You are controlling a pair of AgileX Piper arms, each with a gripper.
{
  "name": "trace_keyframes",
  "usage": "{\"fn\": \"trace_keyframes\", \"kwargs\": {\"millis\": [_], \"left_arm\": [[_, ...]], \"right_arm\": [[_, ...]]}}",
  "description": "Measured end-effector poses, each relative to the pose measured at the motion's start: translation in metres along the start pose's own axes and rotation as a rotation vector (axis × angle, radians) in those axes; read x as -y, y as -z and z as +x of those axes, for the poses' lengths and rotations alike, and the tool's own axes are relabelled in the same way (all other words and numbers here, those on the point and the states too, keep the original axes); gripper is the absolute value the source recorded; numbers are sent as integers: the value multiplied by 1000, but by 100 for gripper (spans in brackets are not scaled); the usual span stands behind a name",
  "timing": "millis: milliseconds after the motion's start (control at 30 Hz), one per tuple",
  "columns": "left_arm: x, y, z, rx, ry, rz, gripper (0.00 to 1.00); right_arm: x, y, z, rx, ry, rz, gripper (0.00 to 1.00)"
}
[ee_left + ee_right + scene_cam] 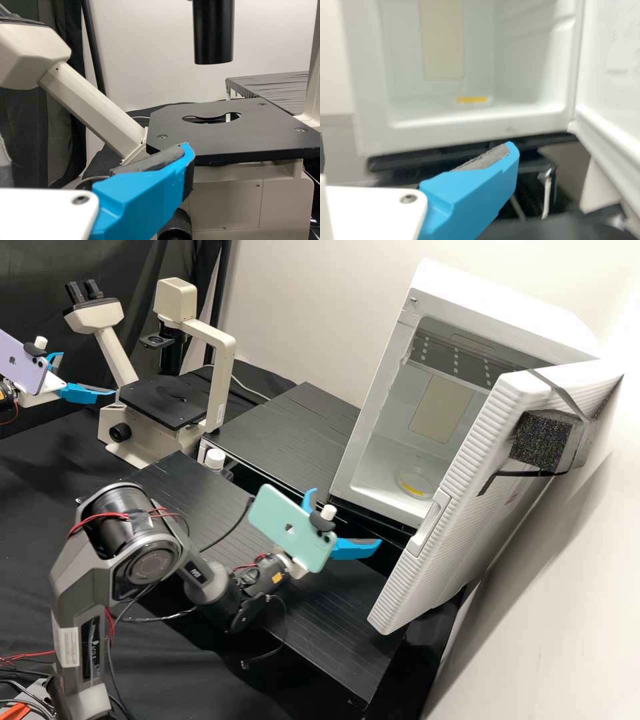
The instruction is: Take out the petri dish and place it under the microscope.
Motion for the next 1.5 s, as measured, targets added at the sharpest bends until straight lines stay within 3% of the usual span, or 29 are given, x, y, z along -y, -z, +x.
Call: {"fn": "trace_keyframes", "kwargs": {"millis": [200, 533, 767, 933, 1133, 1500], "left_arm": [[0, 0, 0, 0, 0, 0, 100], [0, 0, 0, 0, 0, 0, 100], [0, 0, 0, 0, 0, 0, 100], [0, 0, 0, 0, 0, 0, 100], [0, 0, 0, 0, 0, 0, 100], [0, 0, 0, 0, 0, 0, 100]], "right_arm": [[-19, 0, 39, -49, 22, -5, 100], [-46, -7, 97, -2, 37, -28, 100], [-57, -7, 129, 5, 90, -42, 100], [-61, -9, 144, 30, 120, -62, 100], [-57, -15, 162, 78, 160, -124, 100], [-50, -19, 180, 86, 167, -139, 100]]}}
